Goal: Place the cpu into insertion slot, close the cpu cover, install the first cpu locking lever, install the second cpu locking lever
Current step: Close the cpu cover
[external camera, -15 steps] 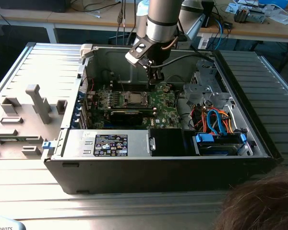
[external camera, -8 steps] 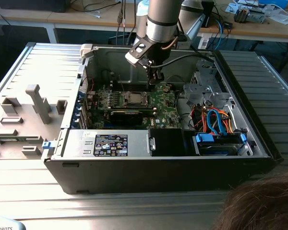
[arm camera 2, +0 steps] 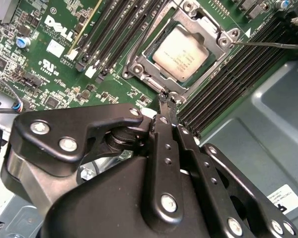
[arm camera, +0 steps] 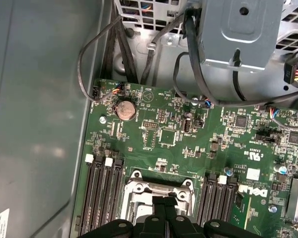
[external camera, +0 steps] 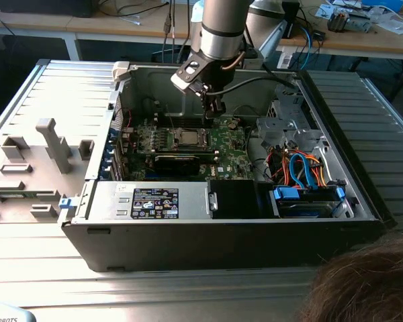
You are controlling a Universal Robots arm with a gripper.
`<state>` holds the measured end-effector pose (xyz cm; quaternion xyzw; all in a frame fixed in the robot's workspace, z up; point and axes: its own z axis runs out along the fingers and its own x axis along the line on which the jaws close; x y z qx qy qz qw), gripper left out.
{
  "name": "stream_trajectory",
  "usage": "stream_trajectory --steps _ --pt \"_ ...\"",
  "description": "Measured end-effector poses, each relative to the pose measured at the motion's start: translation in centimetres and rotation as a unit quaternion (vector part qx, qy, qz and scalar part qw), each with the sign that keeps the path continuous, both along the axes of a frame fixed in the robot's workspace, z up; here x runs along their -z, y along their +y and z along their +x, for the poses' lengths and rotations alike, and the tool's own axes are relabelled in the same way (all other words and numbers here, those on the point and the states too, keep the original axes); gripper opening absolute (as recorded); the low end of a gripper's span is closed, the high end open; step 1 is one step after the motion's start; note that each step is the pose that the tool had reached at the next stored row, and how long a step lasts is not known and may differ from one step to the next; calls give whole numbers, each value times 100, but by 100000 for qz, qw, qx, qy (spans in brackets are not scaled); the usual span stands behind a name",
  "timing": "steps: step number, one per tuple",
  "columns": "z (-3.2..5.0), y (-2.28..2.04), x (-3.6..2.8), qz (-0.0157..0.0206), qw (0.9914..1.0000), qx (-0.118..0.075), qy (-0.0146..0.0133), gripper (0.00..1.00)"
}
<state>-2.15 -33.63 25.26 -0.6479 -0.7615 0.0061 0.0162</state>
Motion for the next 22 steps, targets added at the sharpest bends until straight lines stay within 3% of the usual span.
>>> stream_trajectory --steps 8,12,15,18,22 --pt "-59 0 17 2 100000 4 0 11" --pt "-143 0 35 87 100000 -5 -4 11" --pt "-200 0 70 143 100000 8 -3 11" --pt "-253 0 159 143 100000 1 0 11" --pt "-358 0 216 145 100000 2 0 11"
